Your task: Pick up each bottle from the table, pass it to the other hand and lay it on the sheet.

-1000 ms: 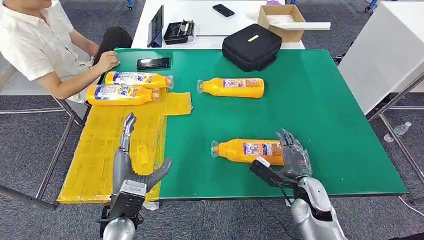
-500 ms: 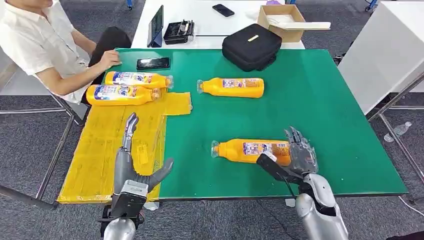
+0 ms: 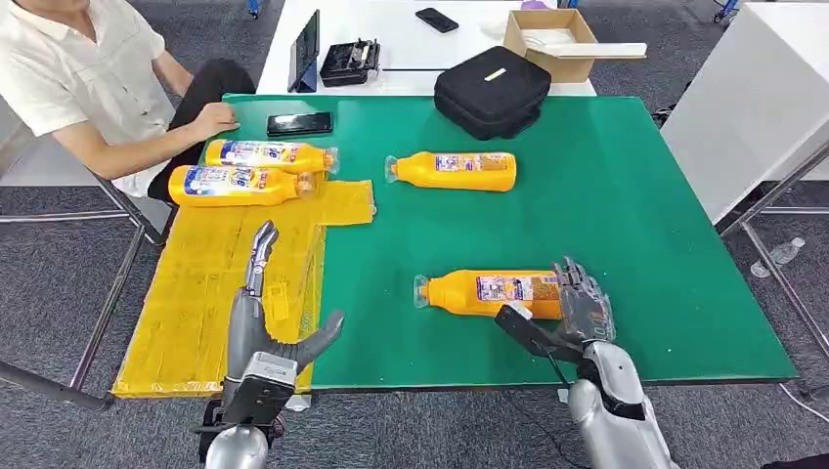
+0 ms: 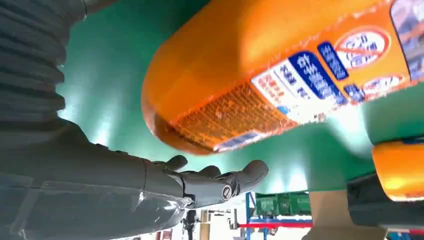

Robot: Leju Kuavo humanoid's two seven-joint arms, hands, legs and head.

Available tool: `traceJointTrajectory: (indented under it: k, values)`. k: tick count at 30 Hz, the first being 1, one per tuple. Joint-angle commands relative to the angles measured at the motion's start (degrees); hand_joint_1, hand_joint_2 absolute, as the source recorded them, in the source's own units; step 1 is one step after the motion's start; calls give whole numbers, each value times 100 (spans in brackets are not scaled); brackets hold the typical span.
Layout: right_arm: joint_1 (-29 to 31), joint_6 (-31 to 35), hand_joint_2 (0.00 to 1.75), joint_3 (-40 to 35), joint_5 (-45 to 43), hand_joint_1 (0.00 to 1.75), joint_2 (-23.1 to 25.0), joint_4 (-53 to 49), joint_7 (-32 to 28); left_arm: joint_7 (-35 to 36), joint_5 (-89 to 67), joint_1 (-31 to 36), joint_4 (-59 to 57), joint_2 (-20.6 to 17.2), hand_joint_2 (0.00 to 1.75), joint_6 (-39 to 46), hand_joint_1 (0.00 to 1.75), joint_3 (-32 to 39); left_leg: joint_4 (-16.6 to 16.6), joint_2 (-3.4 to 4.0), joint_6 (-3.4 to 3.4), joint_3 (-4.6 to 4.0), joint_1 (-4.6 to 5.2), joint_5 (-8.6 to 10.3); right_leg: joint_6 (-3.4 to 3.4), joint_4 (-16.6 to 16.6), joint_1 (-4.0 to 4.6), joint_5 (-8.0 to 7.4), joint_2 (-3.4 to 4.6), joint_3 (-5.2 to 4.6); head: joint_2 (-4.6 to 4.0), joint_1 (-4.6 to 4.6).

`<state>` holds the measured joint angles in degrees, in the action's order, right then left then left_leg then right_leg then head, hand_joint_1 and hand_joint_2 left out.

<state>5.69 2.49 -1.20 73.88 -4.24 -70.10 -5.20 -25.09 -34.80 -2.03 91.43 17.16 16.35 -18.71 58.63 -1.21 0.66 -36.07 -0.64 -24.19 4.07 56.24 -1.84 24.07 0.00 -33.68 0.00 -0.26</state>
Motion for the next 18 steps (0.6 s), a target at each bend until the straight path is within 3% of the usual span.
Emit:
traceJointTrajectory:
  k: [1,18]
  values:
    - [234,-82,175,131,-56,0,153,717,-90,13,-2,-116,-195,284,175,-5,0,-165,-1,7,1,12,-3,-5,-13,-6,6,2,1,14,0,0]
    - [164,-28,175,23,-6,0,66,751,-136,-25,77,-49,-285,284,175,16,0,-268,-2,7,1,27,-5,-7,-18,-10,9,5,-2,28,0,0]
